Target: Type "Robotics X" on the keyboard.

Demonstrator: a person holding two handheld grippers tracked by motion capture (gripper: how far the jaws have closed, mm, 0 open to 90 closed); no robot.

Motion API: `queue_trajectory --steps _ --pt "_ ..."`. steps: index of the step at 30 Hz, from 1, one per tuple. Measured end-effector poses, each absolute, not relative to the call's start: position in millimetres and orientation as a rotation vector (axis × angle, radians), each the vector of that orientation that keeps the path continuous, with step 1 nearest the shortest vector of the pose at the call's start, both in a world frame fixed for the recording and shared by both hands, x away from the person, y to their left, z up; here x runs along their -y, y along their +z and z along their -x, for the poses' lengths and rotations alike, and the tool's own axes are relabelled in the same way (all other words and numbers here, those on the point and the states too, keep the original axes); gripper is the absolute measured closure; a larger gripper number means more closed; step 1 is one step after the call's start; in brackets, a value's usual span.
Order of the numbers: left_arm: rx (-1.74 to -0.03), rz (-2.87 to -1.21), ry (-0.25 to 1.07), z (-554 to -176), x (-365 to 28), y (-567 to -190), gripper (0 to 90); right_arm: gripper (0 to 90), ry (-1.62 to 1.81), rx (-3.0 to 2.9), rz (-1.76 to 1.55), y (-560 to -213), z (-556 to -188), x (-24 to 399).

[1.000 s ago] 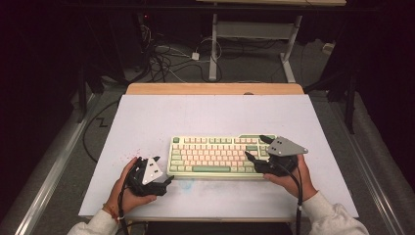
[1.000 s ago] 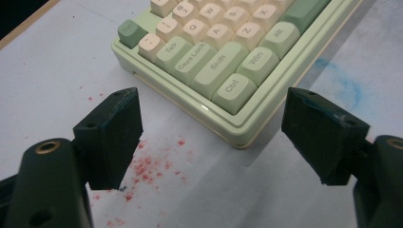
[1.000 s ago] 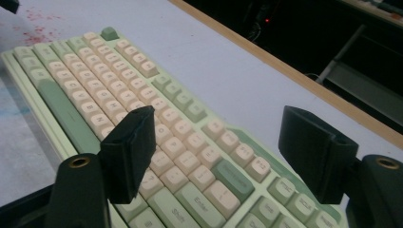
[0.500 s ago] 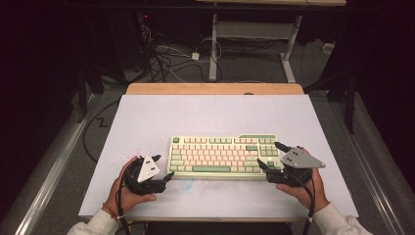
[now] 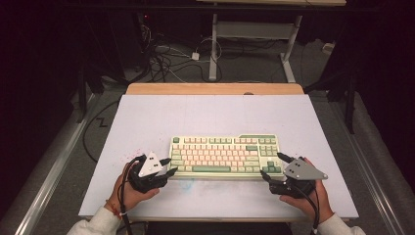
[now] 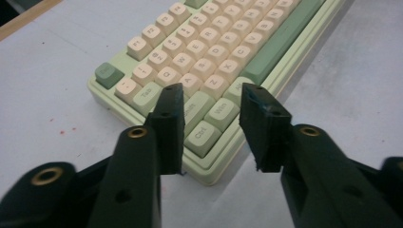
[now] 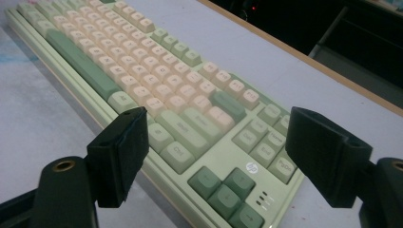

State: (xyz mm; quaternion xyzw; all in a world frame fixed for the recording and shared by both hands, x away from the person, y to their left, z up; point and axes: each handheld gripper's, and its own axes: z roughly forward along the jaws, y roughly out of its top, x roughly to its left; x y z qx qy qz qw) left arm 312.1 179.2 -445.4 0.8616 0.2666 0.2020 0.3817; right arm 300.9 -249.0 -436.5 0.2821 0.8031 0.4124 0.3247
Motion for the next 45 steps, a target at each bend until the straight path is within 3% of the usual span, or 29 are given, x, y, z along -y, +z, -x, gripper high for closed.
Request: queue_trajectory --steps 11,24,45 --pt "-0.645 -2.233 0.499 -322.2 -161.8 -432.3 86.9 23.3 1.069 -2.102 -0.756 -438.3 -301.6 253.1" --pt "-0.594 -2.265 0.444 -344.0 -125.0 -420.3 87.2 23.3 1.056 -2.122 -0.763 -442.3 -303.8 251.6" --pt "-0.537 -2.387 0.369 -369.4 -70.0 -440.0 87.0 23.3 1.035 -2.156 -0.754 -447.1 -305.8 250.3"
